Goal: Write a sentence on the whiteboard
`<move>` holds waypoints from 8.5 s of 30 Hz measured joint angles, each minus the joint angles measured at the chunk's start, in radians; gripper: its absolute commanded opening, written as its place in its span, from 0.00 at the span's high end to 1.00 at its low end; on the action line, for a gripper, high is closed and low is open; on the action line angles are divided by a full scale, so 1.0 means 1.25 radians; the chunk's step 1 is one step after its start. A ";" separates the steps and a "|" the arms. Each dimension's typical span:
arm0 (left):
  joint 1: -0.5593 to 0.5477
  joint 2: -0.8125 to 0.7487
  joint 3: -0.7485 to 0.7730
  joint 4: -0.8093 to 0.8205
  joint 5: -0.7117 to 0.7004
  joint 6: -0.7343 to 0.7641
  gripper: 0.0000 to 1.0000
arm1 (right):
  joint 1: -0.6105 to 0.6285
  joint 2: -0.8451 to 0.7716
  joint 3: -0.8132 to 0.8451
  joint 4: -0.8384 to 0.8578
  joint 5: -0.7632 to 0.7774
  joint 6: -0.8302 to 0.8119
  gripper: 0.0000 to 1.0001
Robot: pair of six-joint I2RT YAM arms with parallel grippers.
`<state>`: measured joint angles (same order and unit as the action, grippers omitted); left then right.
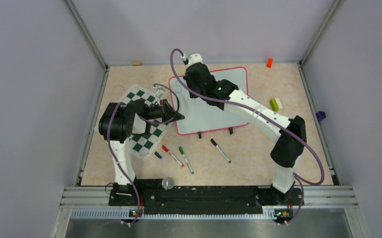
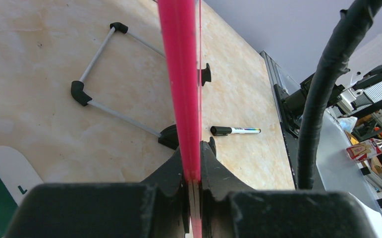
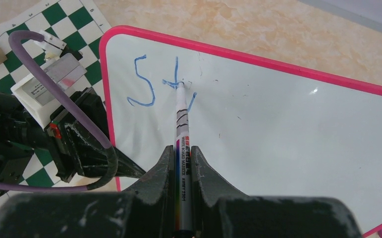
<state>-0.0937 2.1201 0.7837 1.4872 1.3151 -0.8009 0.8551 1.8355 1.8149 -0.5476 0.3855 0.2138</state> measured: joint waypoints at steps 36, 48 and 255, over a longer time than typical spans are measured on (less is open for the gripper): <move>0.000 0.000 0.000 0.001 0.002 0.001 0.93 | -0.002 -0.128 -0.097 0.056 0.011 -0.003 1.00; 0.000 0.000 0.000 0.001 0.002 0.002 0.93 | -0.002 -0.164 -0.200 0.056 0.008 0.026 1.00; 0.002 0.000 0.000 -0.011 -0.003 0.002 0.94 | -0.033 -0.017 -0.009 -0.083 -0.002 0.038 1.00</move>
<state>-0.0910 2.1201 0.7834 1.4731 1.3117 -0.7990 0.8135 1.8141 1.8034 -0.6518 0.3828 0.2615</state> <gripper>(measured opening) 0.106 0.087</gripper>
